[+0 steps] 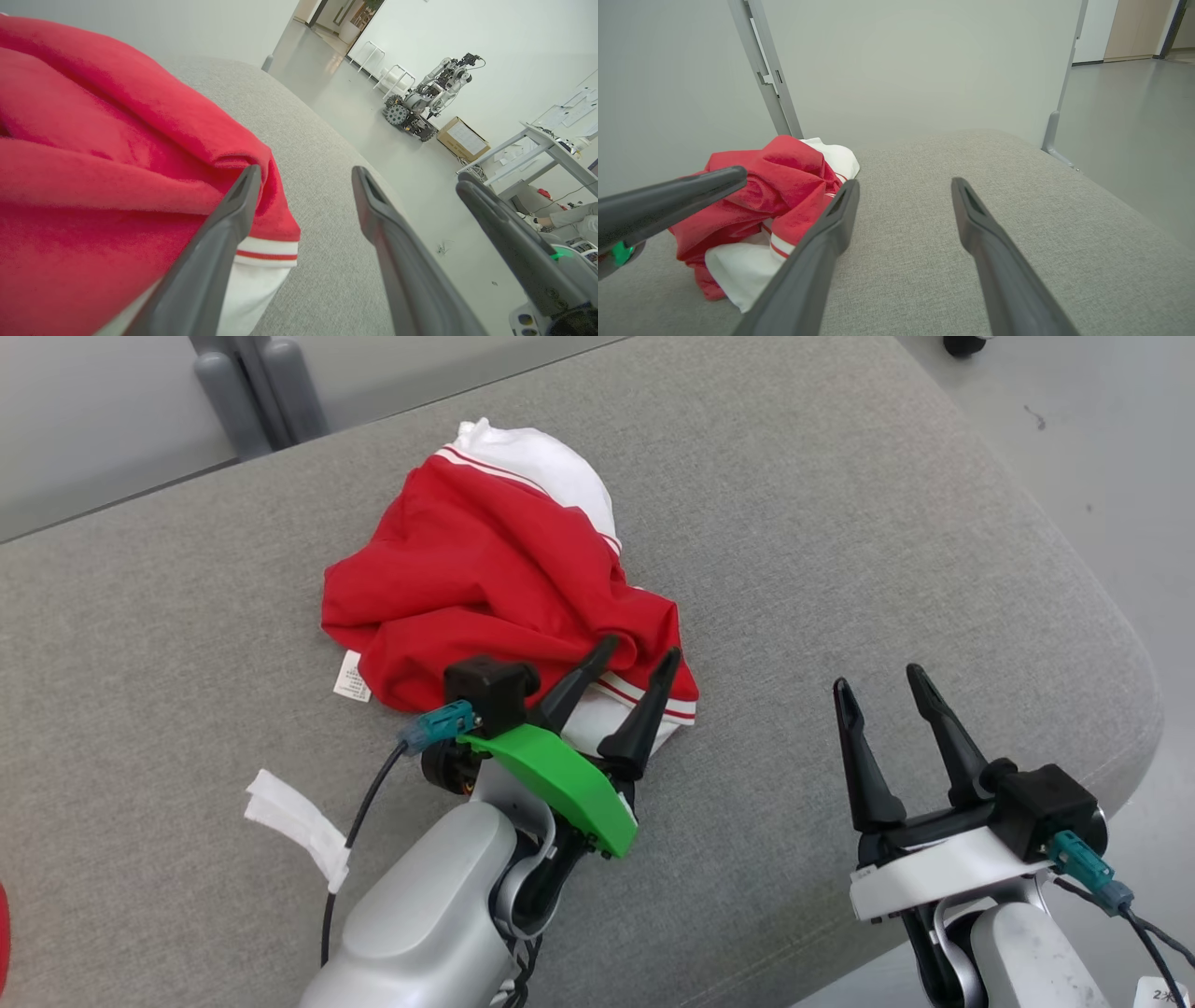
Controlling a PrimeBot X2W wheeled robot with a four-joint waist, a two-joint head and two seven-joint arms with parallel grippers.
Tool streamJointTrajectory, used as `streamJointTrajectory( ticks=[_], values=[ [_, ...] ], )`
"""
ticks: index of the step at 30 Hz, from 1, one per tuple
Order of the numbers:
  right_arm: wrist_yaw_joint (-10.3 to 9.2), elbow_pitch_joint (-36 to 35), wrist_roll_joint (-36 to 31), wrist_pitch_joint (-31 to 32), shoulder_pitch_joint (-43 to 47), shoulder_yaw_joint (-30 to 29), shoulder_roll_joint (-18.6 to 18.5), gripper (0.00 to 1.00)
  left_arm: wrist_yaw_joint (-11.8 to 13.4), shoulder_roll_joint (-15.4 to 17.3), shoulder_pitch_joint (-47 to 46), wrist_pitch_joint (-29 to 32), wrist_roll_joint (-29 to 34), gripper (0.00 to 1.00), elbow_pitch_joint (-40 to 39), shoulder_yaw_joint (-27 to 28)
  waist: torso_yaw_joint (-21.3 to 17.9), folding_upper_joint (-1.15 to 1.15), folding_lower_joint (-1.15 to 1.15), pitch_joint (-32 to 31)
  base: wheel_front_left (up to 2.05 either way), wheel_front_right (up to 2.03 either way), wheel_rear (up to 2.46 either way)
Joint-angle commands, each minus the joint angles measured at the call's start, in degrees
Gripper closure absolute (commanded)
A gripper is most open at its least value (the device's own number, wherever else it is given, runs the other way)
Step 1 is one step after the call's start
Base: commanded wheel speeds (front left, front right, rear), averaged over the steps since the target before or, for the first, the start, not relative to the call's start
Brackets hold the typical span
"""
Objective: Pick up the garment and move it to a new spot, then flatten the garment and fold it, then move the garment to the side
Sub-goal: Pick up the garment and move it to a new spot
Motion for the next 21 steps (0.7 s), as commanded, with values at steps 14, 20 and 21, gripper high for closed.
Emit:
streamJointTrajectory(
  ticks=[14,20,21],
  values=[
    [-0.08,1.1,-3.8,0.0,5.8,-0.5,-0.1,0.00,7.9,5.8,19.1,-5.6,12.5,0.00,-12.8,20.5,17.1,-0.01,0.00,-13.6,0.00,0.00,0.00],
    [-0.08,1.5,-4.0,0.0,7.8,-1.3,-0.1,0.00,6.1,3.6,31.8,-5.6,20.5,0.00,-18.2,32.5,20.2,-0.01,0.00,-16.5,0.00,0.00,0.00],
    [-0.08,1.6,-4.0,0.0,8.1,-1.3,-0.1,0.00,5.6,3.2,33.2,-5.6,21.5,0.00,-18.9,33.8,20.4,-0.01,0.00,-16.9,0.00,0.00,0.00]
  ],
)
